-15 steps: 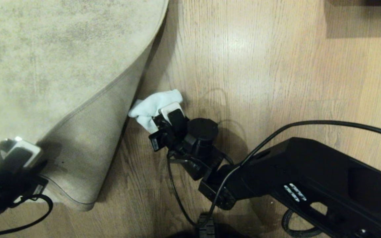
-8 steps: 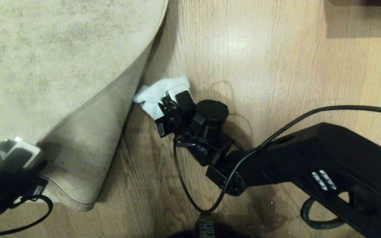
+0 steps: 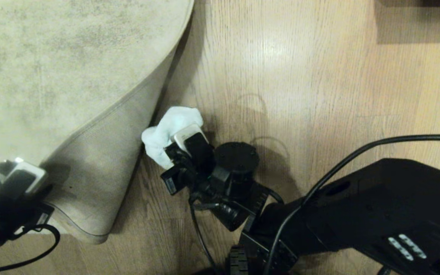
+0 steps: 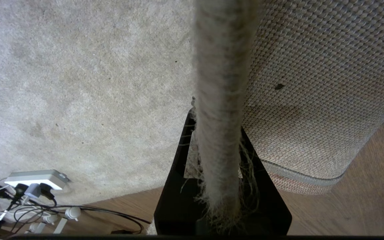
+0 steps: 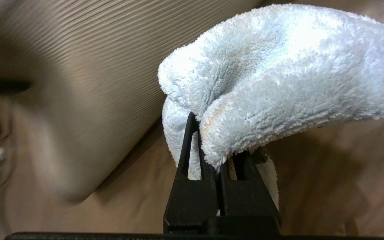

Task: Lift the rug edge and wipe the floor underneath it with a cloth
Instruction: Wipe the floor under the carpet with a rag

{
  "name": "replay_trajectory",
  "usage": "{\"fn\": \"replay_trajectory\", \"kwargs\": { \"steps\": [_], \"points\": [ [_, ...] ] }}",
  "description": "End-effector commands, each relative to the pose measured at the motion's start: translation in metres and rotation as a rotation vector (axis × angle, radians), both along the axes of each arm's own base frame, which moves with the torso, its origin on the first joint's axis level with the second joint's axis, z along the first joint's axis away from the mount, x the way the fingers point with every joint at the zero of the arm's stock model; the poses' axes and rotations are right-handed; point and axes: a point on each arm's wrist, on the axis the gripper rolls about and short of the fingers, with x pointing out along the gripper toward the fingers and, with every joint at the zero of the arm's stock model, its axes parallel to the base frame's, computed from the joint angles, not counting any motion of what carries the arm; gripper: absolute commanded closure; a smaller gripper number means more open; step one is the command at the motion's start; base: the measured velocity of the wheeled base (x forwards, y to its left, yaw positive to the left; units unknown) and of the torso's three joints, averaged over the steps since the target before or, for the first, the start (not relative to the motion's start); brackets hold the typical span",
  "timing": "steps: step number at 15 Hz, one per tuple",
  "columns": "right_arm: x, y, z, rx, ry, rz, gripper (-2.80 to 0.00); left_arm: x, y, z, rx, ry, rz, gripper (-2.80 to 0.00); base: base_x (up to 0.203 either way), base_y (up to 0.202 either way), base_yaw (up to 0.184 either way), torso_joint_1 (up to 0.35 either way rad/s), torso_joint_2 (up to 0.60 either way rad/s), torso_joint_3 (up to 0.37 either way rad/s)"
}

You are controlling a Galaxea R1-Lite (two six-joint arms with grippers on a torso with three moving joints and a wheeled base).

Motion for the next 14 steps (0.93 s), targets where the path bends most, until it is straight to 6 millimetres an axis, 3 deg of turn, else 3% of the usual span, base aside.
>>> {"fn": "replay_trajectory", "kwargs": {
  "steps": [1, 5, 10, 14],
  "points": [
    [-0.019, 0.004, -0.019, -0.039, 0.023, 0.04, 0.0, 0.0, 0.0, 0.001, 0.007, -0.009, 0.0, 0.0, 0.0, 0.0, 0.0, 0.0, 0.0, 0.0],
    [-0.042, 0.012, -0.052, -0.077, 0.042, 0.093, 0.0, 0.0, 0.0, 0.002, 0.007, -0.013, -0.001, 0.0, 0.0, 0.0, 0.0, 0.0, 0.0, 0.0],
    [-0.049, 0.024, -0.083, -0.093, 0.051, 0.12, 0.0, 0.0, 0.0, 0.002, 0.006, -0.012, -0.001, 0.0, 0.0, 0.0, 0.0, 0.0, 0.0, 0.0],
    [-0.046, 0.027, -0.094, -0.093, 0.06, 0.118, 0.0, 0.0, 0.0, 0.002, 0.006, -0.012, -0.001, 0.0, 0.0, 0.0, 0.0, 0.0, 0.0, 0.0]
  ]
}}
